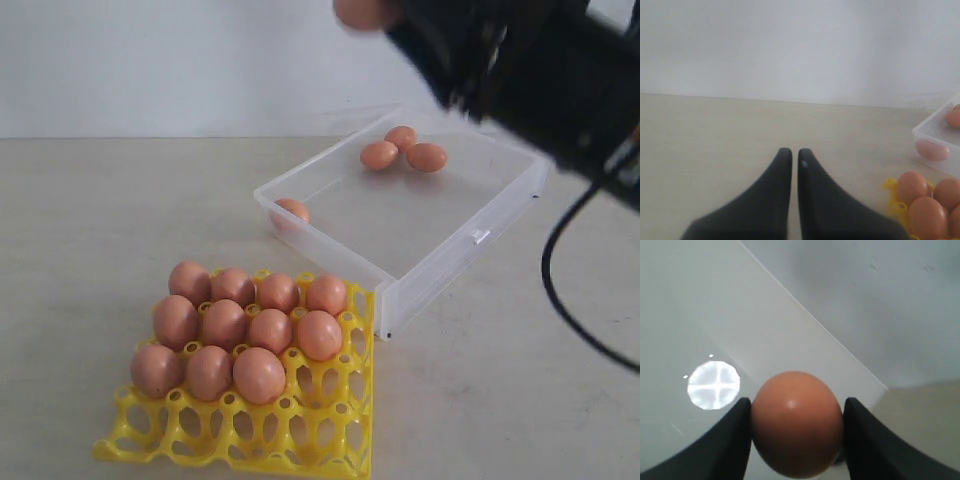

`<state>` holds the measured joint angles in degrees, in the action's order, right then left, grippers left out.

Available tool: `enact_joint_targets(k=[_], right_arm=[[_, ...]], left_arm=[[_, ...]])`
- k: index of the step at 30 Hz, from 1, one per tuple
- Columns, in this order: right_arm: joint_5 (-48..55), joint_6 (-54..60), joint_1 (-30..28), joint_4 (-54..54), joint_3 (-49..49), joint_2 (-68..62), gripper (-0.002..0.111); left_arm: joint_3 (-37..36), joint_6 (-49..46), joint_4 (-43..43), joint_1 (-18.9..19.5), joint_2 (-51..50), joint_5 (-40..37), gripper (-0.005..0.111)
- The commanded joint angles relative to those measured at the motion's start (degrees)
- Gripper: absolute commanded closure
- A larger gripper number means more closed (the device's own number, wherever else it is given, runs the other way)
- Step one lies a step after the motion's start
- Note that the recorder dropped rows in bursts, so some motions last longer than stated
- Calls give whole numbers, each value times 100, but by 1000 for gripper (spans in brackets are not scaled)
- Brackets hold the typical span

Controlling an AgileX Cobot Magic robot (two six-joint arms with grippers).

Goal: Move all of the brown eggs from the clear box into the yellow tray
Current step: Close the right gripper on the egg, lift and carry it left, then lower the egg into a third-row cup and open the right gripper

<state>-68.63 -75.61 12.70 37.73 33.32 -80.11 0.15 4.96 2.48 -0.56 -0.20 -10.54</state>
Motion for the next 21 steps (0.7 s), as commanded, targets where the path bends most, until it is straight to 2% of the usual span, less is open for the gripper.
enact_joint_targets(k=[1,7,10,15,21], right_arm=[[-134,102,-9,519,-571,-454,109],[-110,325,14,2338,-223,-918,109],[1094,93,360,2751,34,-1001,109],[2973,403,1042,2944,403,-1158,109],[3318,617,1321,3334,418,-1257,109]], left_arm=[[-15,-3,-5,32,20,26,103],[-15,-3,-5,32,20,26,103],[-15,-3,-5,32,20,26,103],[-15,-3,-5,32,20,26,103],[-15,-3,-5,32,20,26,103]])
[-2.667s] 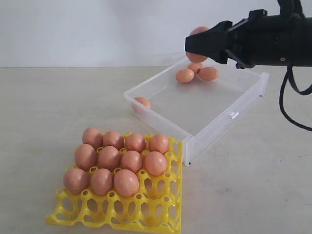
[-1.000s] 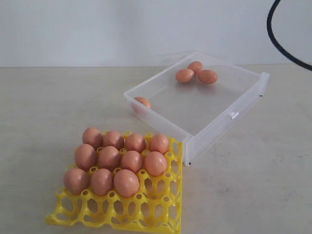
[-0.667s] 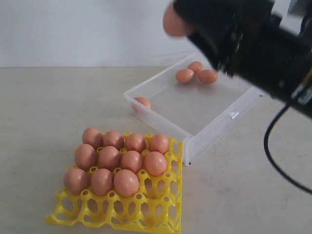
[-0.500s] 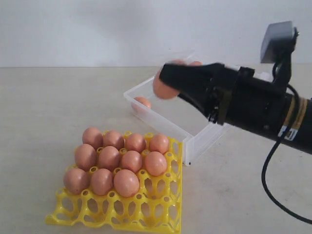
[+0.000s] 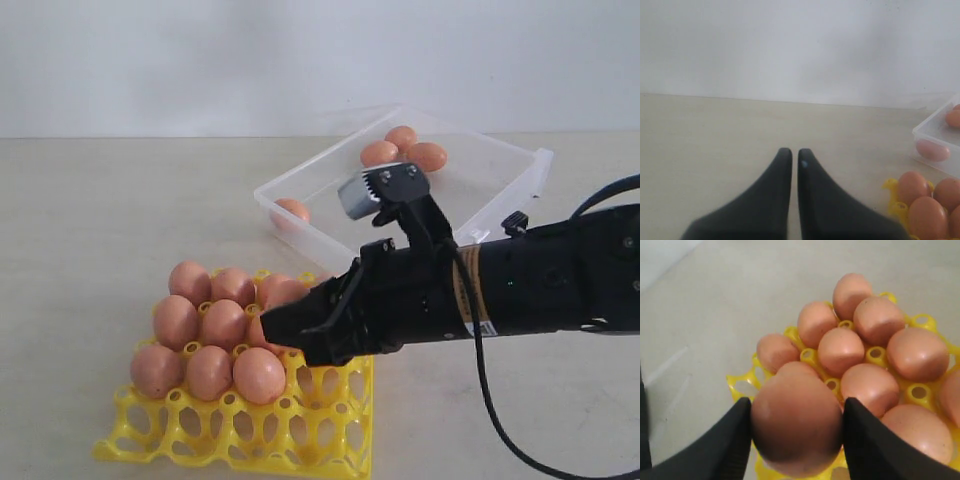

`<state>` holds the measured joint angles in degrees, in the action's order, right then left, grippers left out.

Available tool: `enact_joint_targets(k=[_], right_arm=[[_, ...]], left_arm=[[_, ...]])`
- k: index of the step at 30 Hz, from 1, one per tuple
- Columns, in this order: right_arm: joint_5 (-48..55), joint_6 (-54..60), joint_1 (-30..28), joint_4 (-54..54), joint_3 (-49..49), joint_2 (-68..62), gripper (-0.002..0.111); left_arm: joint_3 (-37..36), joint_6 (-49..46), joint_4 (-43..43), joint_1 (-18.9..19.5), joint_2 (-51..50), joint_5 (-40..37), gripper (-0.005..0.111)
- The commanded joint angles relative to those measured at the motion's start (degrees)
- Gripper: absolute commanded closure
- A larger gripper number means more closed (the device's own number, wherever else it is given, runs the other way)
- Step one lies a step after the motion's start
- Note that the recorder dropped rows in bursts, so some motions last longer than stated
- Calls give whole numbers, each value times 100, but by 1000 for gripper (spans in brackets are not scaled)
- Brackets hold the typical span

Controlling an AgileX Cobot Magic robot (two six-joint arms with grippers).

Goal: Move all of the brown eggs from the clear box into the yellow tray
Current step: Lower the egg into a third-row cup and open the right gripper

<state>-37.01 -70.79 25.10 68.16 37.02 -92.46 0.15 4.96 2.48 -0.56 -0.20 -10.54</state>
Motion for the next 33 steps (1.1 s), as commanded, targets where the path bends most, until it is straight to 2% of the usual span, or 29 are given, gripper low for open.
enact_joint_targets(k=[1,9,14,22,33], right_arm=[[156,112,81,308,47,-23,109],[398,108,81,617,35,-23,109],[924,570,81,610,35,-23,109],[758,1183,81,600,35,-266,109],[506,1159,81,572,35,-596,109]], left_arm=[[-15,-3,-5,32,20,26,103],[-15,-3,-5,32,20,26,103],[-15,-3,-5,32,20,26,103],[-15,-3,-5,32,20,26,103],[-15,-3,-5,32,20,26,103]])
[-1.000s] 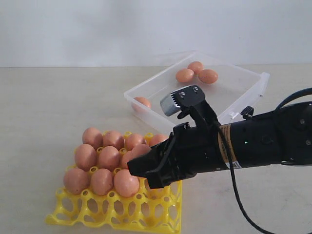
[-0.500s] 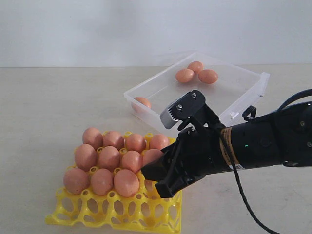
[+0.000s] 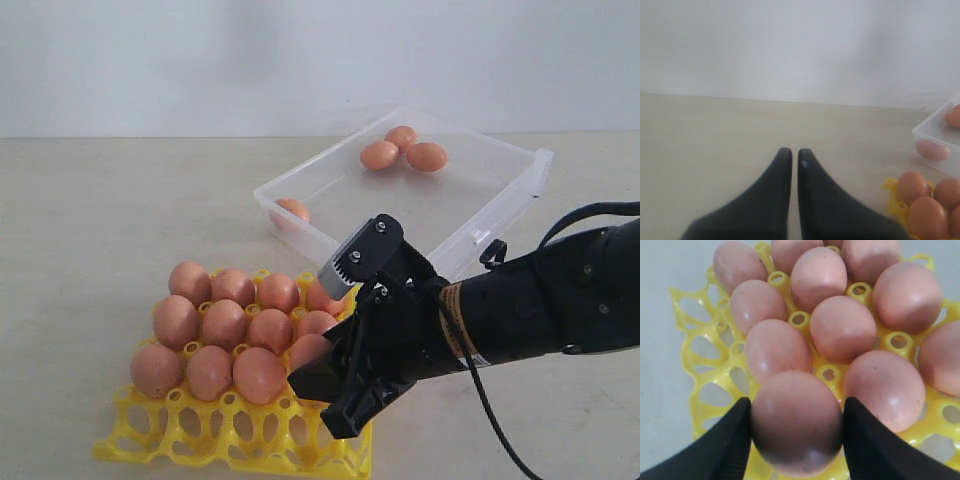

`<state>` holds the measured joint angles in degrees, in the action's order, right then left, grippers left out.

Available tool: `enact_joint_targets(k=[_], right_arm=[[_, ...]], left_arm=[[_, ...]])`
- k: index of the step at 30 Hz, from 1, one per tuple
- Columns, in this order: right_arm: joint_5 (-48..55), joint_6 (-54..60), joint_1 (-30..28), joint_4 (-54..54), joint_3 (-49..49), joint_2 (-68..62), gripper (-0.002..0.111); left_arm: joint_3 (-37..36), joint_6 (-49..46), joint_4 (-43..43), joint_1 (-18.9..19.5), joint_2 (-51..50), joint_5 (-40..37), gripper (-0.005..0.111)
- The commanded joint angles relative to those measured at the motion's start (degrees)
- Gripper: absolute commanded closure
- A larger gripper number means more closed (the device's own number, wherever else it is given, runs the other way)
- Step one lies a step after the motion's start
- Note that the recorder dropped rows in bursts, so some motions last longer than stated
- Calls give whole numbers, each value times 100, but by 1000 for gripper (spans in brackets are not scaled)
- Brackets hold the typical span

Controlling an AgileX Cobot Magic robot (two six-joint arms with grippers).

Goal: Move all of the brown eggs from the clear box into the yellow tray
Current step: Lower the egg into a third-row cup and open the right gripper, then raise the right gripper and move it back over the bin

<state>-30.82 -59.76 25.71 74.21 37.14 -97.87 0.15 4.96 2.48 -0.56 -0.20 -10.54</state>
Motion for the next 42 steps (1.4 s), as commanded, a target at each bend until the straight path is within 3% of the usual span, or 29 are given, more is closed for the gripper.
enact_joint_targets(k=[1,6,9,12,22,26,42], right_arm=[[-141,56,20,-30,23,-82,109],[-225,56,20,-65,23,-257,103],[-268,56,20,-130,23,-282,79],[-268,84,20,-191,23,-282,66],[-282,140,20,-191,23,-282,63],[-282,178,20,-191,23,-282,44],[-324,-750,20,71,23,43,45]], left_arm=[[-15,-3,-5,32,20,26,103],[-15,-3,-5,32,20,26,103],[-15,-3,-5,32,20,26,103],[-15,-3,-5,32,20,26,103],[-15,-3,-5,32,20,26,103],[-15,-3,-5,32,20,26,103],[-15,-3,-5,32,20,26,103]])
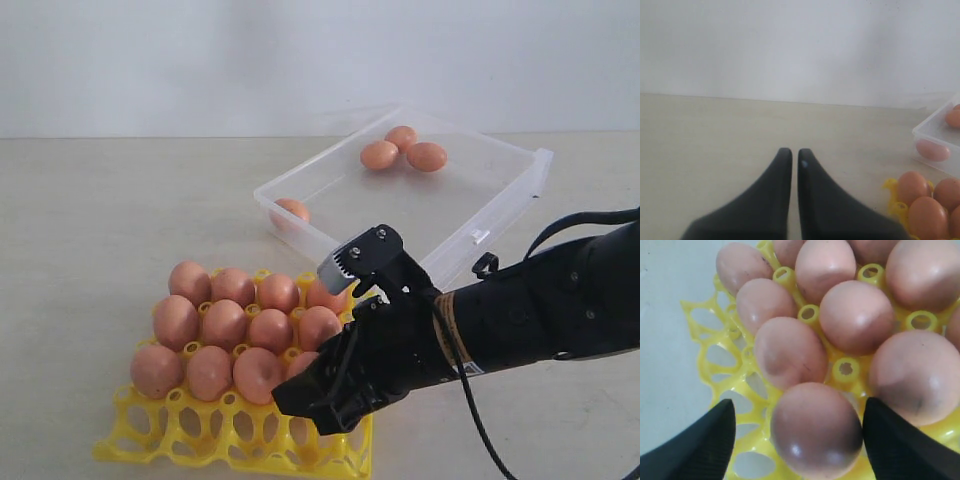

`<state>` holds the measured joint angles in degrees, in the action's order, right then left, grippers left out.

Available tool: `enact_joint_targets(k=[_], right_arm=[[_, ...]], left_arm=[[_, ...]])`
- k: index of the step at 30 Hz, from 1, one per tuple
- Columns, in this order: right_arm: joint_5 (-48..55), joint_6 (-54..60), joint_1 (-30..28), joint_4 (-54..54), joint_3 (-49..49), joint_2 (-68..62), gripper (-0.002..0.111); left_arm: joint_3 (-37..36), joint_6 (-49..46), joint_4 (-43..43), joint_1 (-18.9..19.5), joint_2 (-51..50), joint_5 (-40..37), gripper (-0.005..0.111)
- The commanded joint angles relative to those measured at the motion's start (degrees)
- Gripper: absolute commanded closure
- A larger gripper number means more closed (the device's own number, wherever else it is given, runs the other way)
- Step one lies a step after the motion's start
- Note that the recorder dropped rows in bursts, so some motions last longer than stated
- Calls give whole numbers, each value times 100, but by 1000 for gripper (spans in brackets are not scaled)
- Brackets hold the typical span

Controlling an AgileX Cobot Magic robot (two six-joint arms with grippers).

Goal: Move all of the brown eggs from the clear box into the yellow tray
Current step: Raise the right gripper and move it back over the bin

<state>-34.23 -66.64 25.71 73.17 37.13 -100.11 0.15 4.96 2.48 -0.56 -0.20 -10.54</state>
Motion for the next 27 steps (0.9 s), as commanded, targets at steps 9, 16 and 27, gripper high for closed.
enact_joint_targets(k=[9,16,27], right_arm=[[1148,523,9,57,587,1389,45],[2777,511,9,-1262,1558,1454,45],[6271,2483,-17,-2726,5336,-1165,45]], left_arm=[[-15,-3,-5,32,20,26,103],[-15,-3,-5,32,20,26,103],[-15,-3,-5,32,20,26,103]])
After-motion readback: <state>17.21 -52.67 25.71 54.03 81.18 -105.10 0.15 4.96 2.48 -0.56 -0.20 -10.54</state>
